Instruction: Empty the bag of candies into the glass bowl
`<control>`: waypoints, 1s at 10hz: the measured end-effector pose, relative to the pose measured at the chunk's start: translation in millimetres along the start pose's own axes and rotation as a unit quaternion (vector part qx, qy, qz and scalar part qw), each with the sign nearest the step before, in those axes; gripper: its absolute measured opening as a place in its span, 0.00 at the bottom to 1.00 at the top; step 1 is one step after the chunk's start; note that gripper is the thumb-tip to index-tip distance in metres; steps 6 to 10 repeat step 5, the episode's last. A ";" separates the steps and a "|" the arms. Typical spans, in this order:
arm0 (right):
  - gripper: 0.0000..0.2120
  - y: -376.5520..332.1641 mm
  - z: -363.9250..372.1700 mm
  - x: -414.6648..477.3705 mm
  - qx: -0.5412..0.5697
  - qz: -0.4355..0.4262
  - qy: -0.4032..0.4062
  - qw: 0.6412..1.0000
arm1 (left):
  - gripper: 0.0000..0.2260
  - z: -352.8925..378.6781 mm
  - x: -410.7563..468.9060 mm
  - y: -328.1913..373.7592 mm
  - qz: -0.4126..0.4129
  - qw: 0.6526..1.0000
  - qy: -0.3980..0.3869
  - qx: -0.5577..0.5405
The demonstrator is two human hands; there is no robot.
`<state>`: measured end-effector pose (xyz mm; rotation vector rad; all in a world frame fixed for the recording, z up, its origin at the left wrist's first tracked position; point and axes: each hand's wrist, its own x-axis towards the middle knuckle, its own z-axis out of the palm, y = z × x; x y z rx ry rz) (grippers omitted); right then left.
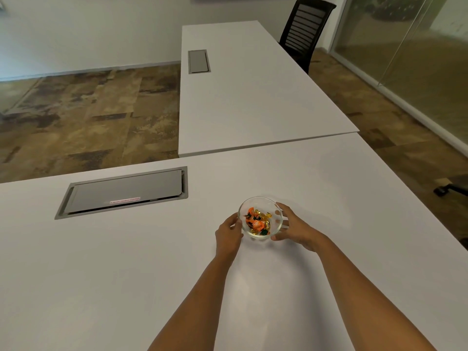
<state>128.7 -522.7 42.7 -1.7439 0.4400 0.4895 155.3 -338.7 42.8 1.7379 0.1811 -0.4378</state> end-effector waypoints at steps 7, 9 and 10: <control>0.38 8.8 21.2 -34.2 0.044 -0.046 0.123 0.990 | 0.14 -11.8 -23.4 3.4 0.012 0.999 0.016 0.042; 0.38 8.8 21.2 -34.2 0.044 -0.046 0.123 0.990 | 0.14 -11.8 -23.4 3.4 0.012 0.999 0.016 0.042; 0.38 8.8 21.2 -34.2 0.044 -0.046 0.123 0.990 | 0.14 -11.8 -23.4 3.4 0.012 0.999 0.016 0.042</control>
